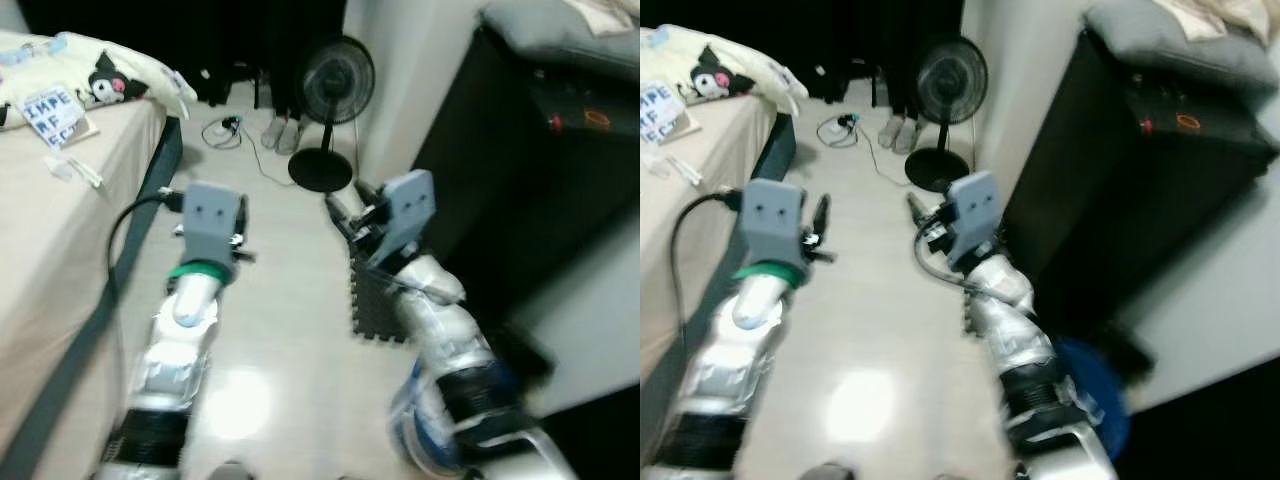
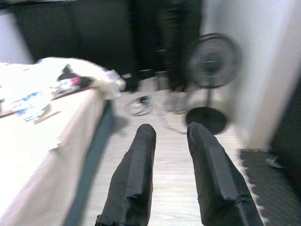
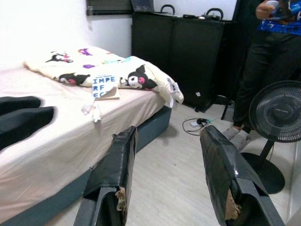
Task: Clean up the room
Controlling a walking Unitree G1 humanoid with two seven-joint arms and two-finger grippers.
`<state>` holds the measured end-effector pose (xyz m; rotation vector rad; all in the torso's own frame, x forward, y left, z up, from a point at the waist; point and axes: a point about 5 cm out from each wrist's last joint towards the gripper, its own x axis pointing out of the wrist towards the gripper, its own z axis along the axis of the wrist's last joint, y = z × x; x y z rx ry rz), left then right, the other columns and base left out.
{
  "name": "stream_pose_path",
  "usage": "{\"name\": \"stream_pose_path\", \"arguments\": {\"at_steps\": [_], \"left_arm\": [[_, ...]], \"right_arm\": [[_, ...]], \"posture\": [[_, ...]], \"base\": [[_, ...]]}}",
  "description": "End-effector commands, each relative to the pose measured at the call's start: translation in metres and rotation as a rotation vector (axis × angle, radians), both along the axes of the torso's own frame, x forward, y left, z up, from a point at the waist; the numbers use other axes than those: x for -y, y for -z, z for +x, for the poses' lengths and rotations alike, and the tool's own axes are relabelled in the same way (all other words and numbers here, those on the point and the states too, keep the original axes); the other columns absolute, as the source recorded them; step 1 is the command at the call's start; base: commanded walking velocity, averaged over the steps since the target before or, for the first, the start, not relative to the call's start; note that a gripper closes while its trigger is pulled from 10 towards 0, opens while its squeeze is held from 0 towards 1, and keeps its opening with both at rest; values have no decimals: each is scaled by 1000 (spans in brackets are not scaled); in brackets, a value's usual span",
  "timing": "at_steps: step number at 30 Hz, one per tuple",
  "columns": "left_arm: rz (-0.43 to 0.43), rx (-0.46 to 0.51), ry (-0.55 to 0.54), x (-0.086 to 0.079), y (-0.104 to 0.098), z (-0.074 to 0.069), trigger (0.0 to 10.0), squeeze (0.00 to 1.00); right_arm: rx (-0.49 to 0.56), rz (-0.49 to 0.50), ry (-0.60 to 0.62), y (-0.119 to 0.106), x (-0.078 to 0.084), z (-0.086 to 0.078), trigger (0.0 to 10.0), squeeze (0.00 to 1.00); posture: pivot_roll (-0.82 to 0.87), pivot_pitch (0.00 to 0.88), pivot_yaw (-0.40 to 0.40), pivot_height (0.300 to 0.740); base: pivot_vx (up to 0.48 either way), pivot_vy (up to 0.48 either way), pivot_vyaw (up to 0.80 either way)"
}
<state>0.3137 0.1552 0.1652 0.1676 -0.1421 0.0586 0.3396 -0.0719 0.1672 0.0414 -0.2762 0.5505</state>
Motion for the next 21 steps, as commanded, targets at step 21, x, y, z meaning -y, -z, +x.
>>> {"name": "stream_pose_path", "arguments": {"at_steps": [21], "left_arm": [[4,16,190,37,-13,19,10000,0]], "right_arm": [[-7,69,310,11,61,5,10000,0]], "posture": [[-10,0,97,740]], "base": [[366,0,0]]}}
